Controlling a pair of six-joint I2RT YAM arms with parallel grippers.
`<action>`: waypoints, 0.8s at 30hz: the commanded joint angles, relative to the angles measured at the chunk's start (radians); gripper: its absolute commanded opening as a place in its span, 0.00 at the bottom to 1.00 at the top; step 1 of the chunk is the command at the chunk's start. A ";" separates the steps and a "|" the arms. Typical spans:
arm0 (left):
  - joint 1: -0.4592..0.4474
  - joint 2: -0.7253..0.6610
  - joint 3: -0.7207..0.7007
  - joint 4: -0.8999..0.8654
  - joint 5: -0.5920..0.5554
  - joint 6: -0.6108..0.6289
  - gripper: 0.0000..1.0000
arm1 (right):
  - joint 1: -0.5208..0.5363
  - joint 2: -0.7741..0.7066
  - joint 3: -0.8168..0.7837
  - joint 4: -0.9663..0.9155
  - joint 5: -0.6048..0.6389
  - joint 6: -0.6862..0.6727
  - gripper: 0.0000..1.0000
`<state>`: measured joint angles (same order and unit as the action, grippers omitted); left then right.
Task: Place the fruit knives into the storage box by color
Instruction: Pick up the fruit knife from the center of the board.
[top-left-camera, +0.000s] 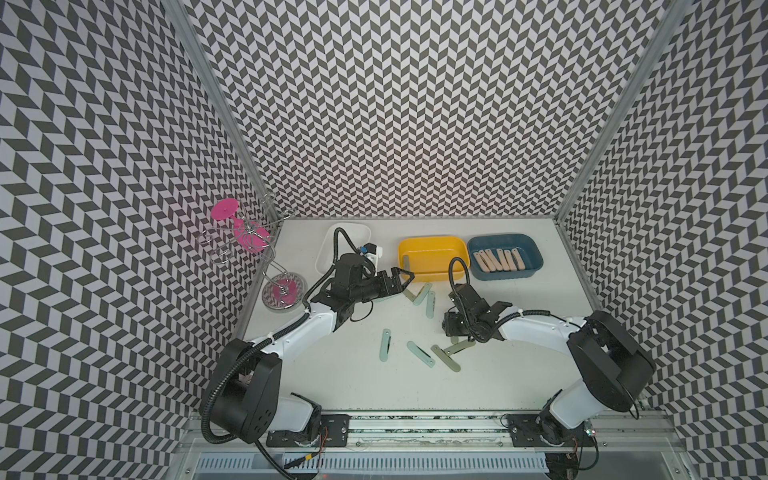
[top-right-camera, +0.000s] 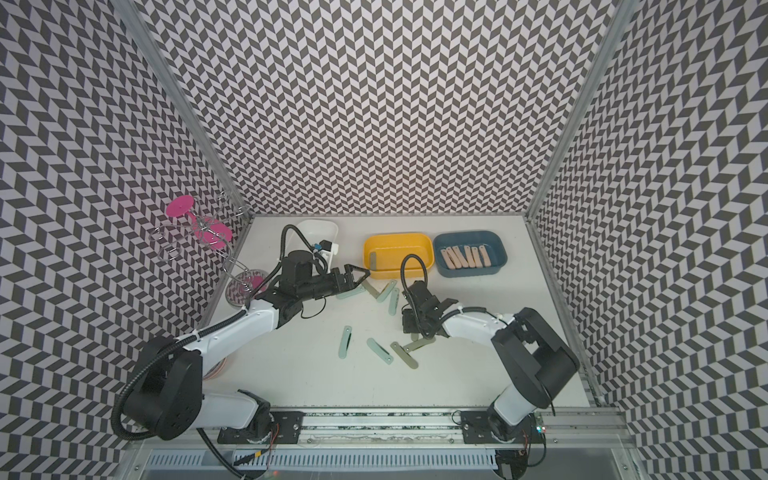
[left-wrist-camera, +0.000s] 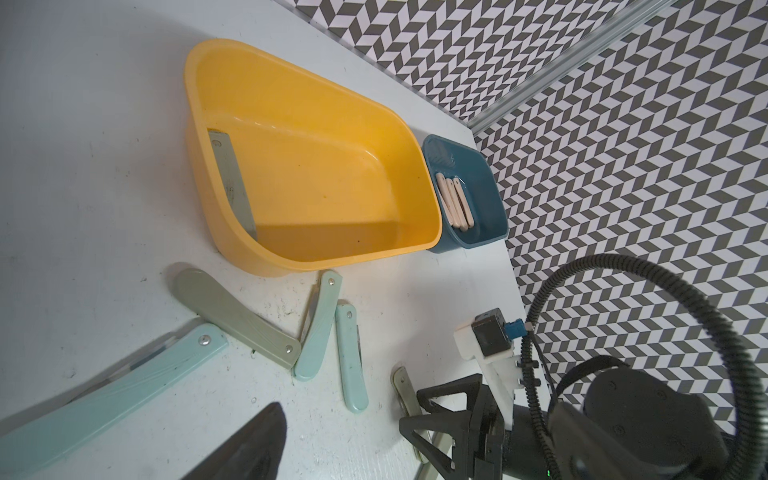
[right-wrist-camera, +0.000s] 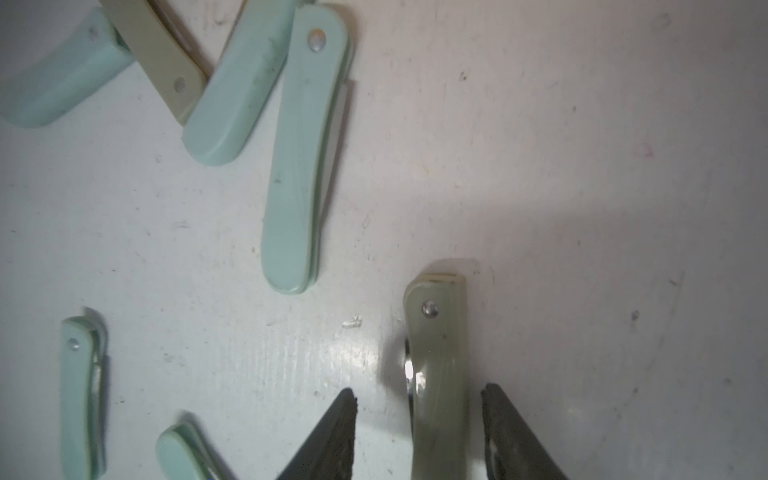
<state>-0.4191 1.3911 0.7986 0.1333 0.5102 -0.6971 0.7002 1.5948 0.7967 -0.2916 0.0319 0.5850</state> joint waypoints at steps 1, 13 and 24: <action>-0.004 -0.024 -0.009 0.028 -0.004 -0.002 1.00 | 0.039 -0.024 -0.014 -0.046 0.103 -0.004 0.49; -0.005 -0.030 -0.009 0.032 -0.009 -0.010 1.00 | 0.113 0.043 0.024 -0.122 0.235 0.001 0.41; -0.010 -0.031 -0.007 0.035 -0.012 -0.012 1.00 | 0.131 0.066 0.015 -0.111 0.234 0.012 0.29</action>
<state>-0.4202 1.3819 0.7986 0.1352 0.5091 -0.7017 0.8223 1.6241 0.8154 -0.3809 0.2665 0.5884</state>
